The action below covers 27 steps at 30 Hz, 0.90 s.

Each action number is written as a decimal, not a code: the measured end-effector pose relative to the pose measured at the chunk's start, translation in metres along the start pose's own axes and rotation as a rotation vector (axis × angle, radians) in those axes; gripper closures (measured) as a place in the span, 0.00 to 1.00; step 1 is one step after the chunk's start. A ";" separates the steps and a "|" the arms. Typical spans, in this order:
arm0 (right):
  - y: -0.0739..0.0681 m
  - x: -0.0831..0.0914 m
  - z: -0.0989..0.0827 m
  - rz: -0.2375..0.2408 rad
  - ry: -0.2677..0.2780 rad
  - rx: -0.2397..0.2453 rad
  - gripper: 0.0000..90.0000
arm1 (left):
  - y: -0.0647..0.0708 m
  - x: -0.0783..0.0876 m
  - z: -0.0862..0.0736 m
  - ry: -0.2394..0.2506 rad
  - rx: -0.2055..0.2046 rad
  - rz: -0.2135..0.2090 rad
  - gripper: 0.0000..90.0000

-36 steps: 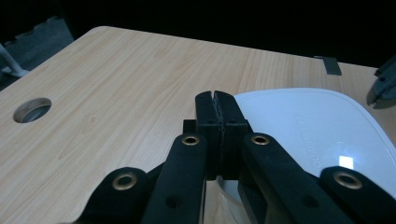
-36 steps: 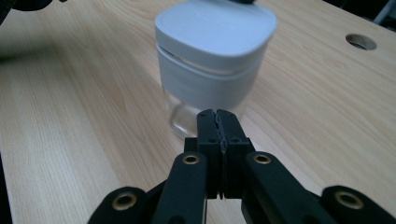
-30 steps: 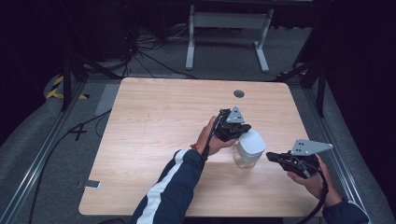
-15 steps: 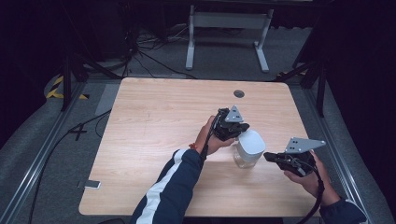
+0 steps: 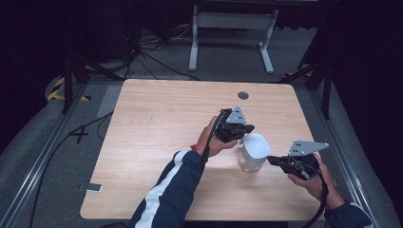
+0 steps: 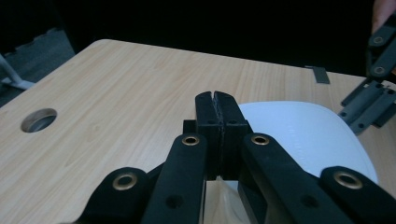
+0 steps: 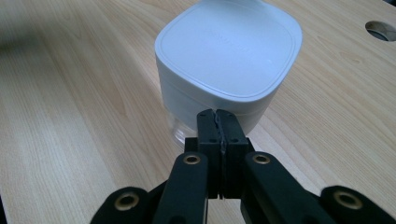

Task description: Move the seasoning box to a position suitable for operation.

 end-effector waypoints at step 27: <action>0.000 0.004 0.007 -0.009 0.028 0.008 1.00 | -0.003 -0.013 -0.013 -0.045 0.006 0.017 1.00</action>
Point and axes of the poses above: each handheld gripper's, and its own axes: x roughly backward along the jaws, z roughly out of its top, y roughly to its right, the point moved 10 cm from there along -x, roughly forward along the jaws, and after that the axes turned 11 degrees about -x, right-handed, at the moved point
